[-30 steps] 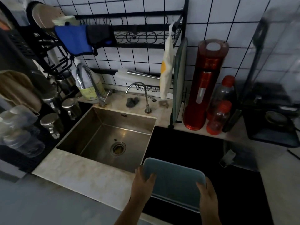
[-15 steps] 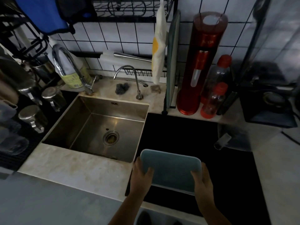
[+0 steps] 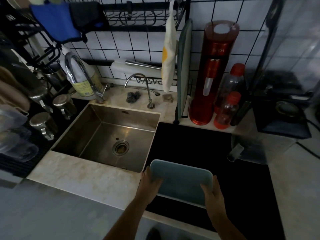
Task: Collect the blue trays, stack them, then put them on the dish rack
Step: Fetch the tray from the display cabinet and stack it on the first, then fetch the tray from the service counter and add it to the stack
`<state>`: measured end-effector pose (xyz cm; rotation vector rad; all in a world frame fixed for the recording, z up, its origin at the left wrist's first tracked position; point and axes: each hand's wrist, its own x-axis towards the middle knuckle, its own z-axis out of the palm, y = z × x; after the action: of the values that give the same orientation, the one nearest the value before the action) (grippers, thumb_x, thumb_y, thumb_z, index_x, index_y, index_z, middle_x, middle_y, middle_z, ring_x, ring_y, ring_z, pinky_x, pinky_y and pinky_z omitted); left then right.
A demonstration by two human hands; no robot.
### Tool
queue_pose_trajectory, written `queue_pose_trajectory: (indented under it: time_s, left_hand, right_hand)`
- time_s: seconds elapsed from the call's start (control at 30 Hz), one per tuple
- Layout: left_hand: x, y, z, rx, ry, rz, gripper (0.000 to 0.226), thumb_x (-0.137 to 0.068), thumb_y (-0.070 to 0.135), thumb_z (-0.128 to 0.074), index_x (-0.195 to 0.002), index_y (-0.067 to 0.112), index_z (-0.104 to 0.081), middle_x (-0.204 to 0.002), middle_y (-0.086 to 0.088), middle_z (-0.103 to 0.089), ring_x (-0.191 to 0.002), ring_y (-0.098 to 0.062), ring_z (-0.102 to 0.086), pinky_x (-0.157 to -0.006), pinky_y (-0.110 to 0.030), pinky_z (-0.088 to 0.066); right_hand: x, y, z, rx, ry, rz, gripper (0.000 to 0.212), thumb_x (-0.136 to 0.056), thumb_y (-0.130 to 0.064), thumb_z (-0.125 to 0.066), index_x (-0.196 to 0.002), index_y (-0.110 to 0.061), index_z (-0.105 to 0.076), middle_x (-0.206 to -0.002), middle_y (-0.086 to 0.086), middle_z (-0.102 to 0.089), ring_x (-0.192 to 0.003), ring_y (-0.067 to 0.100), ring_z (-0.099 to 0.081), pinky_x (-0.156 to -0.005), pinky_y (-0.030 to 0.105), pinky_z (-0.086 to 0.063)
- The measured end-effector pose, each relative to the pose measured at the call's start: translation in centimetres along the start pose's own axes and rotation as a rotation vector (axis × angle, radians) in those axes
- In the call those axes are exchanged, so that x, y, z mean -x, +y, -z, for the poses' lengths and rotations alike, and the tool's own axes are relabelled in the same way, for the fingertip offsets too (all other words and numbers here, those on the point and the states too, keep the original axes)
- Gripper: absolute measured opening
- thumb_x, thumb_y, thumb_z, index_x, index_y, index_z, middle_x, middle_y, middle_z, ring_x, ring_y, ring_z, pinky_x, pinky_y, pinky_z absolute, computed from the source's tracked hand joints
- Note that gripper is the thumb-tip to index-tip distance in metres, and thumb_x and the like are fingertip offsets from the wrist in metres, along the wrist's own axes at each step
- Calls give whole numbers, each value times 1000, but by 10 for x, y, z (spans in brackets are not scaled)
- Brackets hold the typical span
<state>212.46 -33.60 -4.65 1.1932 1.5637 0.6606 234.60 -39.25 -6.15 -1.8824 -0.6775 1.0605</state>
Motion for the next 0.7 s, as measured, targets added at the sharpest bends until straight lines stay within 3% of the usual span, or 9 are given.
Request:
queue_pose_trajectory:
  time_s: [0.1,0.2,0.33,0.47,0.57,0.7]
  left_hand:
    - [5,13,16,112,31,71,24,-94,21,-61,-116,17,-52,-116,-14,-60,-92,-13,-60,-66,-18,-48]
    - [23,31,40,286,163,81,13,-100,24,-47,-104,22,-59,-106,-5,-63,-92,-13,-59,-77,-29,-46]
    - [57,49,82,566,259,48,24,-103,16,-41,-122,16,-55,-124,-8,-58,-117,-26,-54,-106,-43,-38]
    - [99,49,132,653,374,-69,26,-102,23,-39,-112,19,-62,-120,-7,-66,-114,-27,-61,-100,-42,-43]
    - [130,45,171,711,487,-79,45,-86,43,-45,-116,17,-64,-122,-10,-67,-112,-26,-64,-98,-42,-46]
    - [170,32,222,770,616,-95,50,-79,46,-46,-116,18,-66,-121,-9,-68,-108,-24,-66,-93,-39,-49]
  right_hand:
    - [-6,-19,8,26,-15,38,67,-95,-27,-59,-154,-17,-29,-158,9,-34,-141,31,-37,-113,46,-33]
    - [-12,-56,9,-33,-106,151,46,-96,-20,-58,-141,-13,-50,-144,9,-53,-132,26,-48,-105,39,-40]
    - [-1,-123,-13,6,-487,265,21,-97,-16,-53,-114,-19,-66,-115,4,-70,-109,14,-64,-83,16,-45]
    - [33,-167,-63,57,-741,306,22,-99,-21,-48,-105,-21,-69,-107,6,-74,-103,16,-68,-88,26,-49]
    - [66,-192,-105,39,-829,309,23,-99,-21,-46,-98,-22,-69,-100,5,-74,-98,16,-69,-89,31,-47]
    - [114,-213,-161,32,-915,323,24,-100,-26,-44,-100,-22,-67,-102,6,-74,-98,19,-69,-90,32,-49]
